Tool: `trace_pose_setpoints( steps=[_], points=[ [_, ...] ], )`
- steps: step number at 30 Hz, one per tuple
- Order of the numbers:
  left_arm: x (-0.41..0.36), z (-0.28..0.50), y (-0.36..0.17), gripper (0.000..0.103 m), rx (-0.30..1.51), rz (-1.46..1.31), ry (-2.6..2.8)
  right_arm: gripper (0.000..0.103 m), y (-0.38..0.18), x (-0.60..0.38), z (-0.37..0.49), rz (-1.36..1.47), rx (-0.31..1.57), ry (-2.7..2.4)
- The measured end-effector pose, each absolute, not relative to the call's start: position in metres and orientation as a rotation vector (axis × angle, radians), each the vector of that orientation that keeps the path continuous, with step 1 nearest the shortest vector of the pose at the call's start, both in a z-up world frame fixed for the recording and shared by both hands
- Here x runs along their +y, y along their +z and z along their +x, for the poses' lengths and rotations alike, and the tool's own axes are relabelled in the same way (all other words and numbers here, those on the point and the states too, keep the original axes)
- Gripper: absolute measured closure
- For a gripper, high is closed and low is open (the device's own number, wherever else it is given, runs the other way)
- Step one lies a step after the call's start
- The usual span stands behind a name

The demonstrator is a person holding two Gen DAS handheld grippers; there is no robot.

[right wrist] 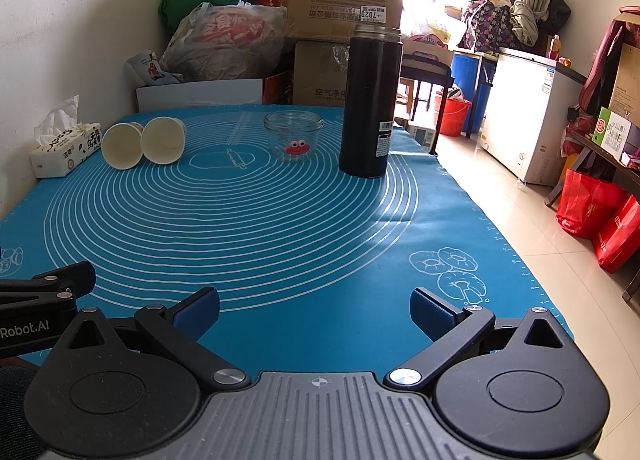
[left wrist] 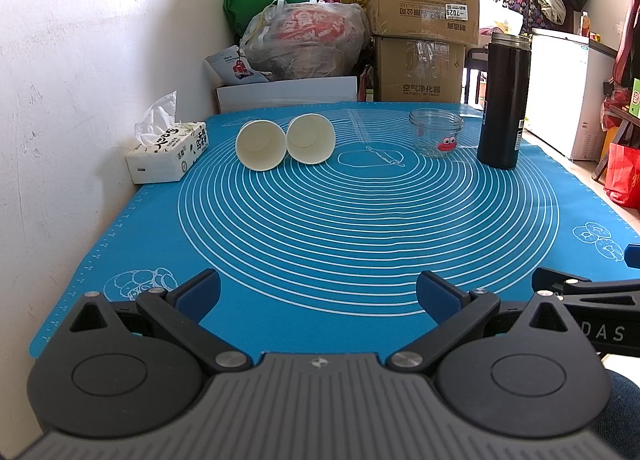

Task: Flip cup upside down

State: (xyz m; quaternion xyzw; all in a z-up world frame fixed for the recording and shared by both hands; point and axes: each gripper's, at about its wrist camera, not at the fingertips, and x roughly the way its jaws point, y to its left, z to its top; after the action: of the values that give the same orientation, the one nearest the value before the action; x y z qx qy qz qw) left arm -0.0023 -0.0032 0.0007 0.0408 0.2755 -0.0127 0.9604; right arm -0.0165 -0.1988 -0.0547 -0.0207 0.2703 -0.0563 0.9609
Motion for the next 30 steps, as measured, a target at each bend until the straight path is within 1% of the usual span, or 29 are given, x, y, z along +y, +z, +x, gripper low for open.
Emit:
trace_pose_setpoints(
  steps=[14,18,22,30],
  points=[
    [-0.003,0.001,0.001,0.0,0.574,0.08,-0.021,0.0,-0.055,-0.2,-0.015,-0.04,0.558,-0.104],
    [0.002,0.006,0.002,0.0,0.594,0.047,-0.032,0.0,-0.051,-0.208,-0.011,0.002,0.585,-0.078],
    [0.002,0.011,0.01,0.0,0.567,0.047,-0.011,0.0,-0.042,-0.217,-0.002,0.037,0.591,-0.066],
    [-0.017,0.063,0.04,0.0,0.504,0.06,-0.073,0.0,-0.012,-0.244,0.034,0.034,0.517,-0.117]
  ],
)
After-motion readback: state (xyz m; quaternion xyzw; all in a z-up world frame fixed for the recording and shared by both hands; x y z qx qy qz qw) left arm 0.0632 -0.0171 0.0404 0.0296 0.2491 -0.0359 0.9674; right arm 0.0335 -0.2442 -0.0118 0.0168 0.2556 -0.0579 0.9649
